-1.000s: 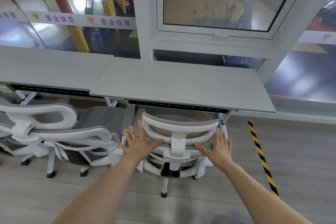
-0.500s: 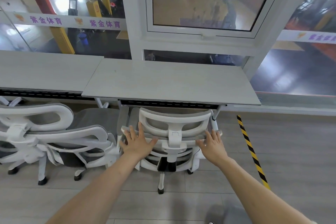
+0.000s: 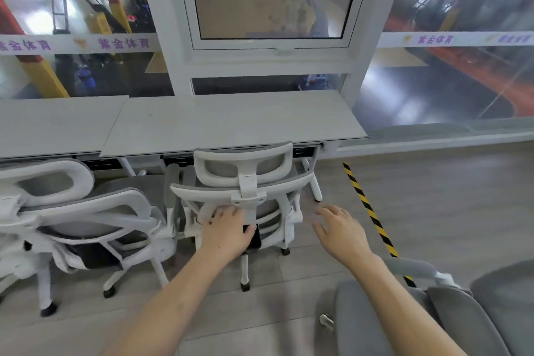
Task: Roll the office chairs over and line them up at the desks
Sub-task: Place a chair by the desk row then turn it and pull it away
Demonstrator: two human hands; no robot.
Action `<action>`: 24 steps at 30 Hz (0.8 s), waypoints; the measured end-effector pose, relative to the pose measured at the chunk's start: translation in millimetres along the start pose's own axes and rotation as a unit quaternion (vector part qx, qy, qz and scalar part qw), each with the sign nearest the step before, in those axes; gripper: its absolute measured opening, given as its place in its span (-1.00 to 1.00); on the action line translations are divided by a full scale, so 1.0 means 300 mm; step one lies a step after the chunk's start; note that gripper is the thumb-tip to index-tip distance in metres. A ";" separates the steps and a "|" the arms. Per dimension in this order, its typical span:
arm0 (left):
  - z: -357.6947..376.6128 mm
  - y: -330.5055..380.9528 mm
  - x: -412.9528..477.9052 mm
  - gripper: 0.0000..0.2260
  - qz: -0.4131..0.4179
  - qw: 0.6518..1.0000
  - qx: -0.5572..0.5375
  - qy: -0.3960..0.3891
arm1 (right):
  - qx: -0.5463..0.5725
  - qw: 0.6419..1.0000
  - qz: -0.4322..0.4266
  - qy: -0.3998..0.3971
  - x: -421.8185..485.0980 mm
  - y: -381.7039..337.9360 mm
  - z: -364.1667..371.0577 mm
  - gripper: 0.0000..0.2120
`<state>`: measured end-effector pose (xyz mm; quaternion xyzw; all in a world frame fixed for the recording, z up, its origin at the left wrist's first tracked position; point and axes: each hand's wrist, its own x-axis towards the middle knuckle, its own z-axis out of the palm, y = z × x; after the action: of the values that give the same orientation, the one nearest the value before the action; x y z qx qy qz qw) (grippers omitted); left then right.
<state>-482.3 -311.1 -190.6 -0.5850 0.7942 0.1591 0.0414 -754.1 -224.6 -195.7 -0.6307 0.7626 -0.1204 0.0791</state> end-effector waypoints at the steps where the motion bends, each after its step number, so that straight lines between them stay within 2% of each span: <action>1: 0.001 0.064 -0.045 -0.53 0.018 1.000 -0.006 0.016 | -0.005 1.000 -0.001 0.016 -0.059 0.030 -0.021 -0.68; 5: 0.056 0.349 -0.220 -0.54 0.092 0.994 -0.003 0.053 | -0.016 0.997 0.024 0.071 -0.344 0.217 -0.111 -0.69; 10: 0.235 0.731 -0.492 -0.50 0.167 0.984 0.033 0.048 | -0.034 0.987 0.067 0.144 -0.811 0.517 -0.212 -0.77; 18: 0.491 1.325 -1.014 -0.51 0.272 0.961 0.031 0.039 | -0.069 0.965 0.155 0.201 -1.554 0.963 -0.394 -0.81; 24: 0.576 1.674 -1.176 -0.52 0.334 0.941 0.044 0.033 | -0.074 0.948 0.210 0.229 -1.822 1.241 -0.529 -0.79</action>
<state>-866.2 197.3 -162.7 -0.2890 0.9509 0.1095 -0.0148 -1043.5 390.1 -166.2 -0.4161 0.8819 -0.1852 -0.1216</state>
